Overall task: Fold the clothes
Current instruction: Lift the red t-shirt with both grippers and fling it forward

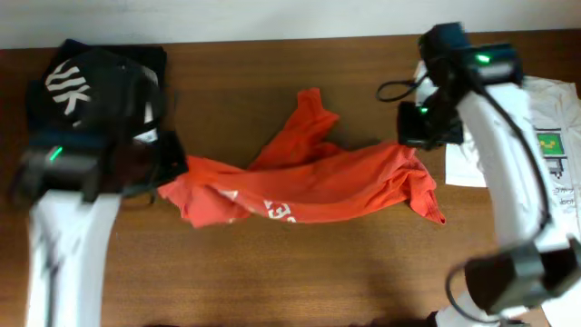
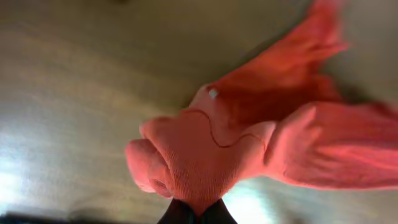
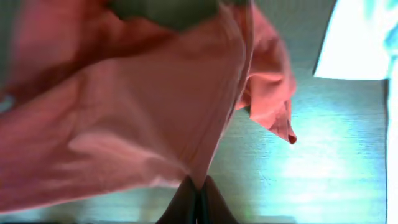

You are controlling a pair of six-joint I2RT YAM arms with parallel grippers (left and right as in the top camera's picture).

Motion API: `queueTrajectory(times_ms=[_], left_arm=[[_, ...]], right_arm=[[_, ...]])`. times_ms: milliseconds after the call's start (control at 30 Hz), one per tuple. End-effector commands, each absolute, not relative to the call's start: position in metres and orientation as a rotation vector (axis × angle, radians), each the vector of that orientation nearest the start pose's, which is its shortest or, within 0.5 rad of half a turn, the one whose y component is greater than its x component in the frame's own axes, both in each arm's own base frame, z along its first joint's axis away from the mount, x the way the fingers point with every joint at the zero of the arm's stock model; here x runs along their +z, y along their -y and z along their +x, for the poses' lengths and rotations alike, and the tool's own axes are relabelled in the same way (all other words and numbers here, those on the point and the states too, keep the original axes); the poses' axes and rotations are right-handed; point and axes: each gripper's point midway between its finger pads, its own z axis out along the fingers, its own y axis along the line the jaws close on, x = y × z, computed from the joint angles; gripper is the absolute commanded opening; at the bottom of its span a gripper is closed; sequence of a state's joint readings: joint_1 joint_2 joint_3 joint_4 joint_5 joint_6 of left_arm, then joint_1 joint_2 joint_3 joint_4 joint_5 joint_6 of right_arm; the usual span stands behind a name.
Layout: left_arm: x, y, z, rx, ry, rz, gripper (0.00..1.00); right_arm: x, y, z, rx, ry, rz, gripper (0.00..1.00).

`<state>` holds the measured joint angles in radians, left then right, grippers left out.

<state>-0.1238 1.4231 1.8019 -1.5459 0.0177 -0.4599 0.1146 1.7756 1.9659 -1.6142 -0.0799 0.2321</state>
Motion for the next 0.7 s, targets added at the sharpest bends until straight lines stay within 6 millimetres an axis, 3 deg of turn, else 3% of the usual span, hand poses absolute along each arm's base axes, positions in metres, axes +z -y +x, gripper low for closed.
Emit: queueTrajectory(times_ms=[0, 67, 133, 200, 233, 300, 433, 467, 500, 533, 600, 633, 667], left_arm=[[0.382, 0.031, 0.240, -0.259, -2.409, -0.381, 0.01], [0.421, 0.026, 0.209, -0.297, -2.252, -0.359, 0.01], [0.450, 0.009, 0.182, -0.267, -2.101, -0.426, 0.01], [0.459, 0.002, 0.184, -0.246, -2.045, -0.452, 0.01], [0.460, 0.005, 0.204, -0.244, -2.049, -0.452, 0.01], [0.449, 0.011, 0.254, -0.229, -2.100, -0.458, 0.01], [0.410, 0.033, 0.429, -0.175, -2.092, -0.345, 0.01], [0.413, 0.036, 0.451, -0.185, -2.056, -0.335, 0.01], [0.431, 0.041, 0.463, -0.207, -1.996, -0.301, 0.01], [0.473, 0.040, 0.463, -0.210, -1.884, -0.266, 0.01], [0.569, 0.032, 0.426, -0.215, -1.650, -0.214, 0.01], [0.602, 0.029, 0.405, -0.208, -1.566, -0.188, 0.01], [0.639, 0.026, 0.377, -0.211, -1.462, -0.172, 0.01]], right_arm=[[0.333, -0.048, 0.294, 0.217, -2.722, 0.184, 0.04], [0.374, -0.043, 0.260, 0.248, -2.572, 0.199, 0.04], [0.395, -0.034, 0.235, 0.242, -2.468, 0.267, 0.04], [0.406, -0.021, 0.228, 0.179, -2.399, 0.310, 0.04], [0.411, -0.013, 0.237, 0.142, -2.357, 0.367, 0.04], [0.412, -0.009, 0.275, 0.094, -2.314, 0.395, 0.04], [0.367, -0.030, 0.401, 0.089, -2.356, 0.268, 0.04], [0.363, -0.033, 0.412, 0.091, -2.364, 0.241, 0.04], [0.372, -0.028, 0.419, 0.078, -2.334, 0.231, 0.04], [0.412, -0.010, 0.419, 0.067, -2.218, 0.247, 0.04], [0.505, 0.036, 0.378, 0.071, -1.968, 0.338, 0.04], [0.543, 0.060, 0.347, 0.068, -1.851, 0.377, 0.04], [0.557, 0.072, 0.331, 0.069, -1.799, 0.394, 0.04]])
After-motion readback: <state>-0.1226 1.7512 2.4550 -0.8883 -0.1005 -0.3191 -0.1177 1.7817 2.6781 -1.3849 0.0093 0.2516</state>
